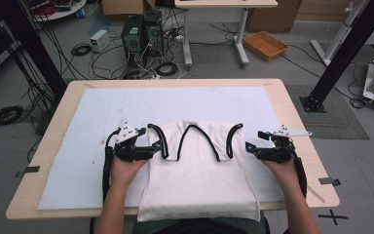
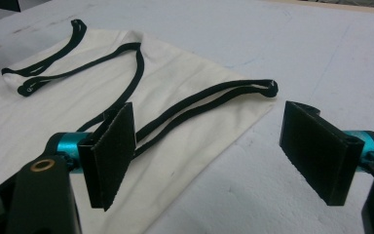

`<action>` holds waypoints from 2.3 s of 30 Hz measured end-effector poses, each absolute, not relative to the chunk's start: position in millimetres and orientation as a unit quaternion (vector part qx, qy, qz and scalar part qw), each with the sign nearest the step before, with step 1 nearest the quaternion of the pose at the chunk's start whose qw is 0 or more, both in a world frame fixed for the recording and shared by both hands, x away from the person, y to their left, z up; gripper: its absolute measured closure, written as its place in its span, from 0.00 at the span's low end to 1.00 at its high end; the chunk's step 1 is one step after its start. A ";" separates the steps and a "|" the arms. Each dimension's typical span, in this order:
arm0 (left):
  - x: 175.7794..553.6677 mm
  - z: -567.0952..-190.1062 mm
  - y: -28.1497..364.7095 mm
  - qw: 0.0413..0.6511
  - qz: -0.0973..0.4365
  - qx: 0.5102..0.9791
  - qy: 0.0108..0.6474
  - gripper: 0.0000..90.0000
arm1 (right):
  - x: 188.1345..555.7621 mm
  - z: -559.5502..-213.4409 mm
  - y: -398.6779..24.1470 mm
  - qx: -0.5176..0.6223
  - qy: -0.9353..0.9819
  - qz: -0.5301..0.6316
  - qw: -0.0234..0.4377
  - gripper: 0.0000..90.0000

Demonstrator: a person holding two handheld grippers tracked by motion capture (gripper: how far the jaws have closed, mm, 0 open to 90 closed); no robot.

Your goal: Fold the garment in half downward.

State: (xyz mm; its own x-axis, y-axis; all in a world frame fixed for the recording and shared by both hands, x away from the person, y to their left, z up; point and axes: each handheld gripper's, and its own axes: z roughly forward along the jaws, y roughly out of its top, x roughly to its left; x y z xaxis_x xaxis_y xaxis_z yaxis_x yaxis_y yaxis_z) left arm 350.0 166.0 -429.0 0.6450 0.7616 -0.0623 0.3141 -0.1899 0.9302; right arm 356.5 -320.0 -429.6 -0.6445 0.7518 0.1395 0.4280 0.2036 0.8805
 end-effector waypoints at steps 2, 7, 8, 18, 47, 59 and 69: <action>352.4 -430.1 166.8 0.523 0.208 0.742 0.364 0.23 | 357.8 -429.8 -320.7 0.392 0.760 0.493 0.162 0.24; 360.5 -431.6 170.2 0.503 0.197 0.749 0.383 0.22 | 363.5 -425.8 -323.9 0.404 0.753 0.491 0.170 0.24; 362.4 -432.2 170.3 0.497 0.192 0.753 0.387 0.22 | 363.5 -425.8 -323.9 0.404 0.753 0.491 0.170 0.24; 408.1 -433.1 172.7 0.431 0.173 0.774 0.430 0.23 | 403.2 -421.3 -321.0 0.421 0.770 0.451 0.163 0.24; 439.1 -446.5 167.2 0.378 0.171 0.805 0.423 0.90 | 457.9 -443.9 -290.2 0.391 0.837 0.354 0.148 0.93; 451.1 -405.3 167.5 0.415 0.199 0.784 0.416 0.93 | 461.1 -410.8 -305.0 0.384 0.820 0.380 0.190 0.95; 476.6 -387.3 165.5 0.451 0.182 0.765 0.422 0.93 | 491.5 -392.8 -307.4 0.403 0.808 0.380 0.202 0.95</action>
